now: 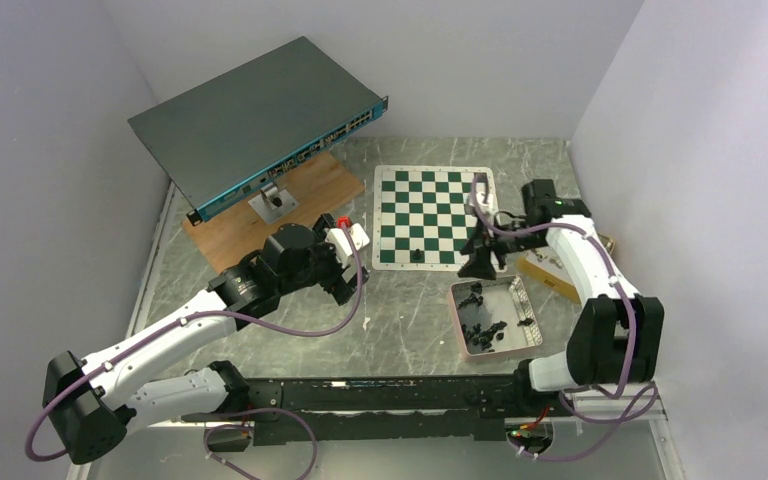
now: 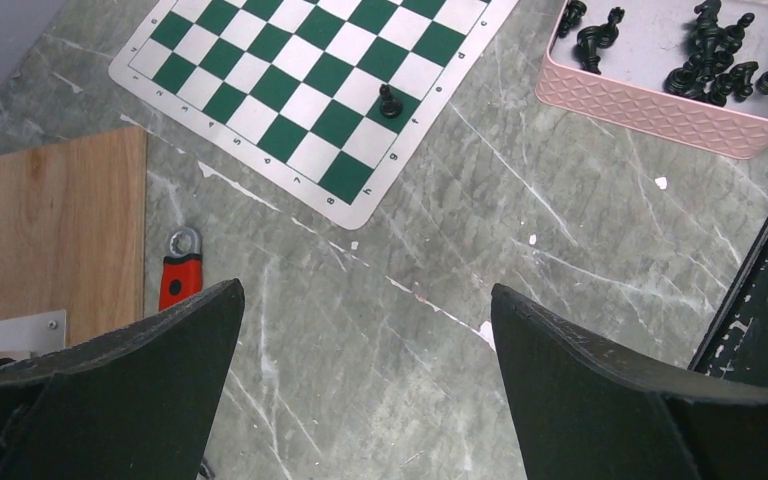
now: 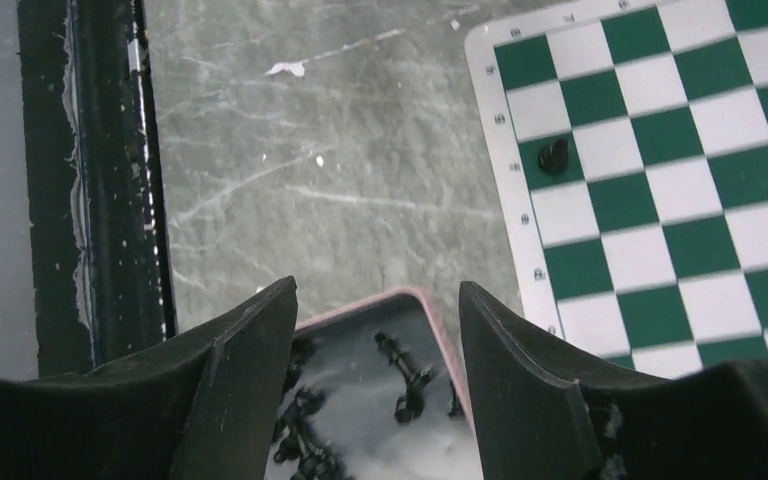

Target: Set up the chess pieces on the board

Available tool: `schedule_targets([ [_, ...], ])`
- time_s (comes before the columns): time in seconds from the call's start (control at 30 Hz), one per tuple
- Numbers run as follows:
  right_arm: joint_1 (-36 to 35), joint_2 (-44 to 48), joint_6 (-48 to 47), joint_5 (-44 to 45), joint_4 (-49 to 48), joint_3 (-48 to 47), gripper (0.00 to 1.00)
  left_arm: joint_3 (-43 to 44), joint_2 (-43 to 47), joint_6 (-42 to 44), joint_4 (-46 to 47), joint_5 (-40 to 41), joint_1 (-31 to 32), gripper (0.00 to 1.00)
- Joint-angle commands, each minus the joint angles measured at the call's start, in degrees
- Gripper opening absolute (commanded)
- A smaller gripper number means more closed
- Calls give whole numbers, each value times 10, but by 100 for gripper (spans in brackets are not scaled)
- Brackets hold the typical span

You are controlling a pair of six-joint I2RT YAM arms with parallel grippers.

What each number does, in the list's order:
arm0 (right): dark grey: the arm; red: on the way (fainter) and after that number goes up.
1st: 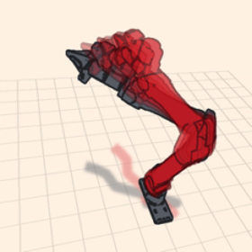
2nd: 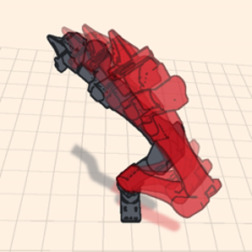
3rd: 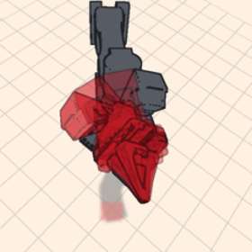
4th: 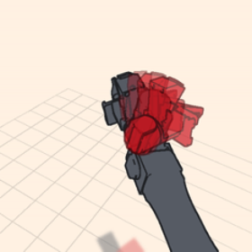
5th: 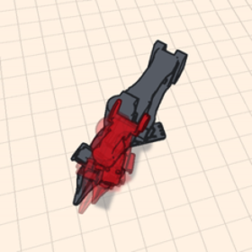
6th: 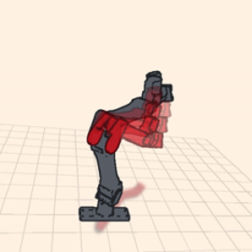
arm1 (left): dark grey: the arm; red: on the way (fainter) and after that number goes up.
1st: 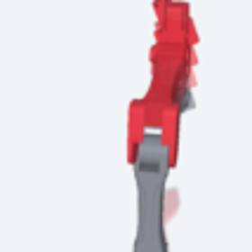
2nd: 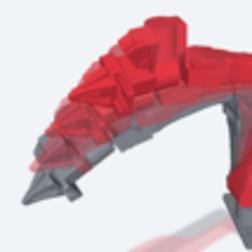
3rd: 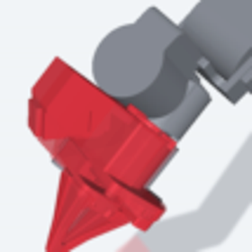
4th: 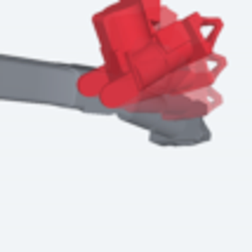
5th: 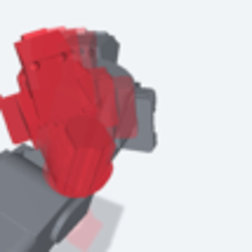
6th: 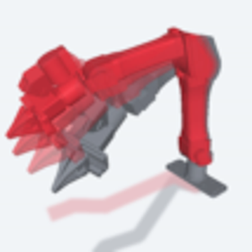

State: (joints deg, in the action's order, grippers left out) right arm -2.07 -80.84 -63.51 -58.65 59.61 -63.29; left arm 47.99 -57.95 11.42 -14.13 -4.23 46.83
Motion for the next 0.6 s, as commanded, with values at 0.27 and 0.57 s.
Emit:
schedule_targets([
  [0.27, 120, 127, -193, -42, 21, 155, 72, 9, 4, 6, 18, -59, -9, 99],
  [0.57, 132, 121, -210, -25, 39, 152, 72, 11, 4, 1, 19, -53, -9, 99],
])
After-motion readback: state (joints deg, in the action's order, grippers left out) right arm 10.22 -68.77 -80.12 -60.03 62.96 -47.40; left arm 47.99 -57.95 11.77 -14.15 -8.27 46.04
